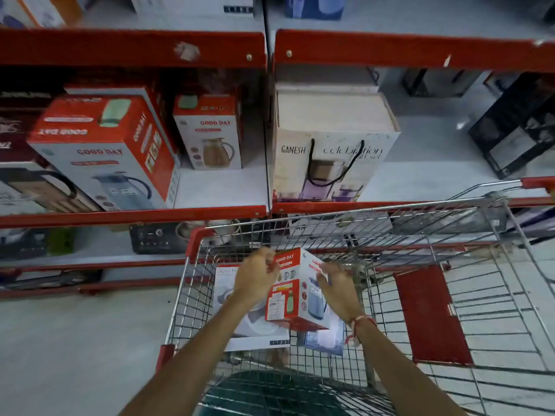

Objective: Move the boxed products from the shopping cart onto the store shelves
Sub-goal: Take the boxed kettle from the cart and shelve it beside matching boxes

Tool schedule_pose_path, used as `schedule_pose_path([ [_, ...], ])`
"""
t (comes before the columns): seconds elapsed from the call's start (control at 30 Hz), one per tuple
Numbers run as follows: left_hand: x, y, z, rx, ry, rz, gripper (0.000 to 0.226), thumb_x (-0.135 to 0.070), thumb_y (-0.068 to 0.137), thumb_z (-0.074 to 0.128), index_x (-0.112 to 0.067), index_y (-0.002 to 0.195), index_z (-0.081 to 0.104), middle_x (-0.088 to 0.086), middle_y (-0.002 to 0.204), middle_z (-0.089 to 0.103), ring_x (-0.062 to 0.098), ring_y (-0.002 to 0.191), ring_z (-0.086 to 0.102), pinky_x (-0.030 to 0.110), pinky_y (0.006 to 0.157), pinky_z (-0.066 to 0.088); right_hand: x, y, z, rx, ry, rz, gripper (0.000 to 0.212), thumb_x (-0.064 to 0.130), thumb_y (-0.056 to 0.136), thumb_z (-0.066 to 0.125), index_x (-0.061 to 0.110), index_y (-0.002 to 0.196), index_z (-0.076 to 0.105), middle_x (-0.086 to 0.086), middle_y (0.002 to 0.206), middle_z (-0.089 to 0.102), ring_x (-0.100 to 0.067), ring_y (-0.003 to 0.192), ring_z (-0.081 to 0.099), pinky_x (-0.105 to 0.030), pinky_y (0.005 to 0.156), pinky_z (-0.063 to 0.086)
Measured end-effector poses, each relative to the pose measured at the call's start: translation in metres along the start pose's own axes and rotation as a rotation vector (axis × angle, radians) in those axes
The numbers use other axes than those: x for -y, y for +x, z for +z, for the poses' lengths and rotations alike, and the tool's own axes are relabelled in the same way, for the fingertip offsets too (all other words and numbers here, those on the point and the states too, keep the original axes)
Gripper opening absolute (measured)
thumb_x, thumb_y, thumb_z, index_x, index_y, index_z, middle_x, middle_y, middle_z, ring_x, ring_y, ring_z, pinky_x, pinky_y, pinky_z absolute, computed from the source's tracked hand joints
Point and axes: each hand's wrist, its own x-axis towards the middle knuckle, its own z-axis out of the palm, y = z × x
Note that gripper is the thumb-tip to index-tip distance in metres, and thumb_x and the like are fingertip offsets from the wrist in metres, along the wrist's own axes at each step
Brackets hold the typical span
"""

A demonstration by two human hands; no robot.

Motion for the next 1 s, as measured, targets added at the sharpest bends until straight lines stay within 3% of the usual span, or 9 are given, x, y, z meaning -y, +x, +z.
schedule_pose_path([
  [0.07,0.007,0.000,0.026,0.148,-0.012,-0.134,0.030,-0.027,0.089,0.059,-0.010,0.113,0.056,0.008,0.112,0.068,0.018,0.084,0.063,0.031,0.079,0.055,-0.026,0.004,0.013,0.153,0.028,0.225,0.027,0.026,0.095,0.047,0.013,0.116,0.058,-0.005,0.099,0.063,-0.010,0.069,0.056,-0.010,0.055,0.048],
  [0.17,0.015,0.000,0.062,0.341,-0.053,-0.229,0.046,-0.035,0.091,0.055,-0.009,0.128,0.047,0.010,0.124,0.061,0.025,0.103,0.064,0.026,0.080,0.047,-0.056,0.005,0.027,0.298,0.294,0.552,0.040,0.032,0.086,0.064,0.016,0.120,0.051,-0.007,0.112,0.053,-0.020,0.101,0.053,-0.031,0.090,0.043],
  [0.27,0.018,0.008,0.085,0.416,-0.097,-0.272,0.047,-0.034,0.091,0.056,-0.012,0.131,0.044,0.009,0.130,0.059,0.026,0.113,0.060,0.022,0.079,0.043,-0.088,0.021,0.051,0.240,0.602,0.663,0.067,0.048,0.059,0.084,0.011,0.108,0.057,-0.013,0.111,0.058,-0.034,0.113,0.054,-0.047,0.098,0.044],
  [0.33,0.023,0.013,0.096,0.429,-0.094,-0.280,0.051,-0.030,0.090,0.058,-0.013,0.134,0.040,0.009,0.134,0.056,0.027,0.118,0.056,0.025,0.082,0.043,-0.108,0.030,0.064,0.246,0.622,0.699,0.047,0.035,0.082,0.069,0.007,0.117,0.057,-0.013,0.116,0.060,-0.033,0.113,0.055,-0.046,0.092,0.049],
  [0.5,0.035,0.015,0.082,0.465,-0.137,-0.314,0.055,-0.014,0.084,0.065,-0.012,0.134,0.042,0.011,0.130,0.059,0.027,0.118,0.056,0.032,0.097,0.048,-0.066,0.007,0.041,0.294,0.565,0.705,0.020,0.020,0.087,0.065,0.008,0.102,0.062,-0.019,0.116,0.064,-0.038,0.108,0.058,-0.061,0.097,0.046],
  [0.67,0.049,-0.022,0.017,0.390,-0.385,-0.299,0.059,0.000,0.076,0.072,-0.009,0.130,0.049,0.007,0.129,0.060,0.024,0.115,0.059,0.045,0.093,0.054,-0.010,-0.045,0.012,0.230,0.547,0.531,0.033,0.007,0.082,0.071,0.011,0.113,0.060,-0.007,0.101,0.067,-0.022,0.087,0.066,-0.032,0.058,0.060],
  [0.83,0.051,-0.081,-0.041,0.267,-0.446,-0.216,0.076,-0.001,0.067,0.079,-0.010,0.135,0.044,-0.044,0.091,0.061,-0.002,0.097,0.066,0.031,0.085,0.055,0.042,-0.102,-0.008,0.164,0.405,0.285,0.042,-0.001,0.083,0.067,0.025,0.115,0.057,0.003,0.106,0.066,-0.012,0.088,0.067,-0.022,0.064,0.061],
  [0.9,0.049,-0.099,-0.055,0.207,-0.448,-0.187,0.074,-0.002,0.067,0.079,-0.015,0.133,0.047,-0.049,0.074,0.057,0.004,0.104,0.065,0.025,0.081,0.052,0.060,-0.116,-0.015,0.133,0.346,0.181,0.045,0.001,0.084,0.067,0.032,0.114,0.055,0.013,0.105,0.064,0.005,0.084,0.062,-0.005,0.056,0.052],
  [1.0,0.040,-0.114,-0.072,0.099,-0.462,-0.168,0.074,-0.002,0.067,0.080,-0.021,0.132,0.049,-0.043,0.089,0.058,0.016,0.110,0.061,0.031,0.082,0.051,0.081,-0.125,-0.020,0.065,0.259,0.050,0.048,0.005,0.085,0.067,0.027,0.125,0.054,0.015,0.110,0.065,0.019,0.082,0.058,0.006,0.058,0.042],
])
